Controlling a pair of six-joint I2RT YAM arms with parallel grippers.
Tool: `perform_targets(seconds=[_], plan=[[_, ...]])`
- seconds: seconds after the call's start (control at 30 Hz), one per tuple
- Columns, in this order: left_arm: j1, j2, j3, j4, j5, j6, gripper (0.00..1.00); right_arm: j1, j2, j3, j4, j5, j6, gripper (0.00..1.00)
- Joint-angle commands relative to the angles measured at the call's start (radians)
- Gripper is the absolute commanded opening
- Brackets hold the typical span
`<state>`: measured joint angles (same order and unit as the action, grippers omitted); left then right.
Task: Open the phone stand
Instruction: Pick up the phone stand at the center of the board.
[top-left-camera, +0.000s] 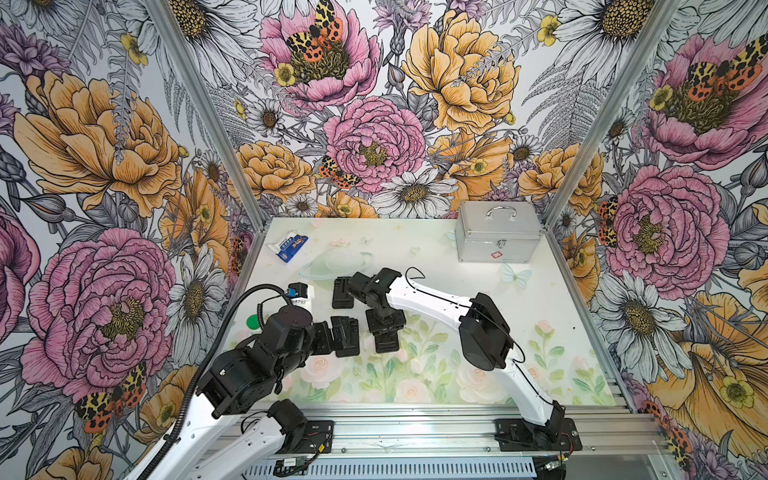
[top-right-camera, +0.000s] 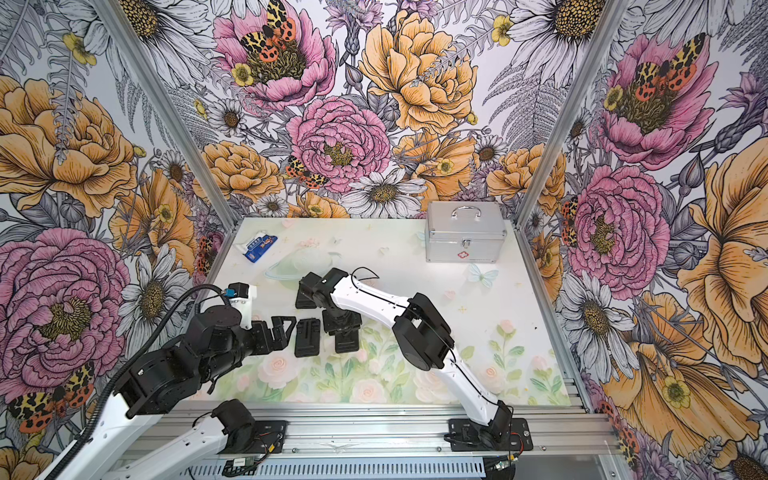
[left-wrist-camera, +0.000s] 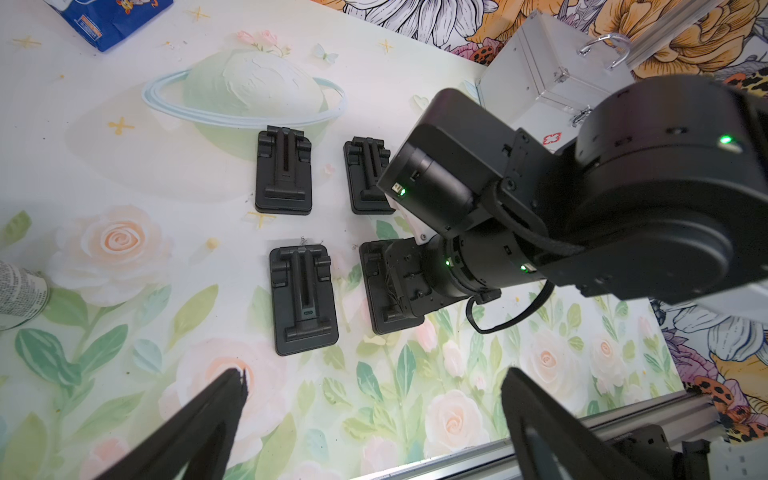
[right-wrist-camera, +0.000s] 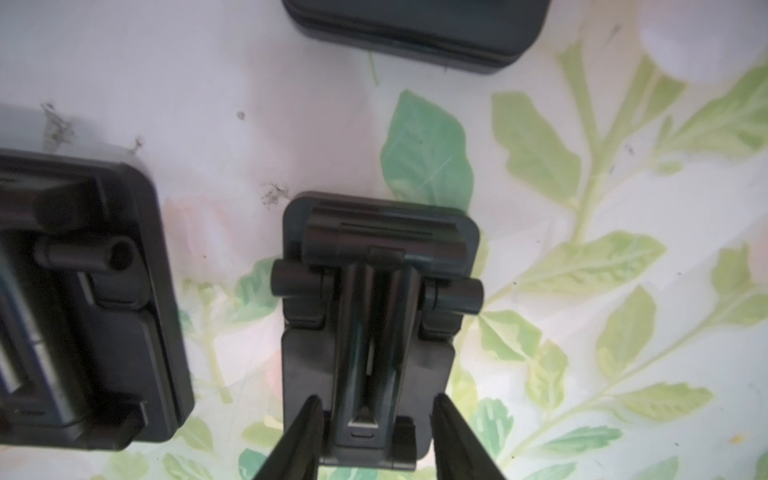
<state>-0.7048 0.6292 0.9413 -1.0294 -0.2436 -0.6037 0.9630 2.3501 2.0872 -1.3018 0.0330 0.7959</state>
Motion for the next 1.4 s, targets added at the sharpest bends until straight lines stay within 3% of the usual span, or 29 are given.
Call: perform_targets(seconds=[0.0, 0.4, 0.77, 0.9, 1.1, 1.2, 1.37], plan=[[-0.009, -0.016, 0.006, -0.009, -0.022, 0.002, 0.99, 0.007, 0.026, 0.019, -0.010, 0.036, 0.004, 0.46], [-0.009, -0.046, 0.002, -0.009, -0.028, -0.002, 0.99, 0.011, 0.055, 0.019, -0.011, 0.058, 0.000, 0.41], [-0.009, -0.054, 0.004, -0.009, -0.031, -0.002, 0.99, 0.019, 0.060, 0.012, -0.010, 0.077, -0.005, 0.14], [-0.009, -0.047, 0.016, -0.009, -0.028, 0.003, 0.99, 0.013, 0.028, 0.014, -0.015, 0.095, -0.019, 0.11], [-0.007, 0.017, 0.077, -0.006, -0.040, 0.020, 0.99, -0.013, -0.037, 0.017, -0.017, 0.105, -0.052, 0.07], [-0.001, 0.067, 0.114, 0.011, -0.027, 0.034, 0.99, -0.038, -0.069, 0.019, -0.017, 0.094, -0.064, 0.00], [0.034, 0.171, 0.167, 0.044, 0.027, 0.067, 0.99, -0.104, -0.111, 0.013, -0.017, 0.058, -0.075, 0.00]])
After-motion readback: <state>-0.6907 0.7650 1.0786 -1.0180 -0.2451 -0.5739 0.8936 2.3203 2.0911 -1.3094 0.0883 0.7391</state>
